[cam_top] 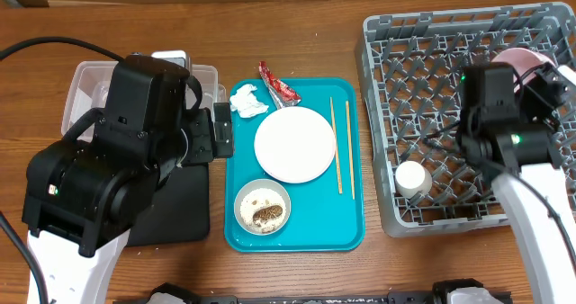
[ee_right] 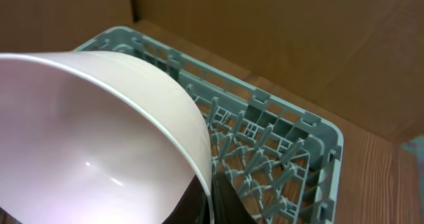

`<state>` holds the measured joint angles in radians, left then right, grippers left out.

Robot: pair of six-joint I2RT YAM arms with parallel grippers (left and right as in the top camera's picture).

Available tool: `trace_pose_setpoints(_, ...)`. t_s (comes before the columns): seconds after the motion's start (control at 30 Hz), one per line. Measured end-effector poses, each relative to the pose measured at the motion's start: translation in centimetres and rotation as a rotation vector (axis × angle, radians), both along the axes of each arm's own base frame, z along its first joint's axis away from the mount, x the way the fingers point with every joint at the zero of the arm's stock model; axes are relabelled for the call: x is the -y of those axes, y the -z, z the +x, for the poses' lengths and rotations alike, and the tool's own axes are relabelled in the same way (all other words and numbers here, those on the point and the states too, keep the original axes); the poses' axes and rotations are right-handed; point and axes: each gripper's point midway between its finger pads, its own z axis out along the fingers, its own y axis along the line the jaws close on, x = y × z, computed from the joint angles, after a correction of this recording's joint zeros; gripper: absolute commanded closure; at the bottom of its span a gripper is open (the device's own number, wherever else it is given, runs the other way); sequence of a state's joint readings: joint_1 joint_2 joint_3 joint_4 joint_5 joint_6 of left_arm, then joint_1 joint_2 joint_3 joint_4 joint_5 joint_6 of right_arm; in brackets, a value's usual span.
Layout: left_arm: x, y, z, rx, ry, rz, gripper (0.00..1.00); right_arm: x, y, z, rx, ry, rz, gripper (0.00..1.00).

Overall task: Sort waste into correct bins and load items into the dishwasher
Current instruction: 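Lift the pink bowl and carry it to the rack's back right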

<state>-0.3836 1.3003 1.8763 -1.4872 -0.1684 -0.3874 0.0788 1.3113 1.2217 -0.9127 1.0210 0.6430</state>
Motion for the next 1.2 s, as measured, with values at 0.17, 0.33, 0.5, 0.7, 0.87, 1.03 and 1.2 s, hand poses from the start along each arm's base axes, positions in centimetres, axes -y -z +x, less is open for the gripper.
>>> trace_pose_setpoints(0.17,-0.1,-0.3,-0.4,0.011,0.002,-0.008,0.00,2.0,0.9,2.9,-0.024,0.025,-0.062,0.96)
trace_pose_setpoints(0.33,-0.2,-0.7,-0.8,0.025,0.003,-0.014,0.00,2.4,2.3,5.3,-0.109,-0.022,-0.116,0.96)
trace_pose_setpoints(0.5,-0.3,-0.7,-0.9,0.024,0.003,-0.014,0.00,2.7,3.9,8.0,-0.178,-0.064,-0.173,0.96)
trace_pose_setpoints(0.7,-0.3,-0.7,-0.9,0.023,0.003,-0.013,0.00,4.1,6.5,8.9,-0.331,-0.069,-0.231,0.96)
trace_pose_setpoints(0.87,-0.1,-0.7,-1.0,0.021,0.010,-0.021,0.00,5.5,8.8,8.5,-0.439,-0.044,-0.243,0.96)
trace_pose_setpoints(1.03,0.0,-0.7,-1.0,0.020,0.012,-0.024,0.00,5.3,9.8,8.2,-0.503,-0.049,-0.251,0.96)
trace_pose_setpoints(1.2,0.0,-0.8,-0.9,0.025,0.012,-0.026,0.00,4.0,9.8,8.2,-0.509,-0.064,-0.263,0.96)
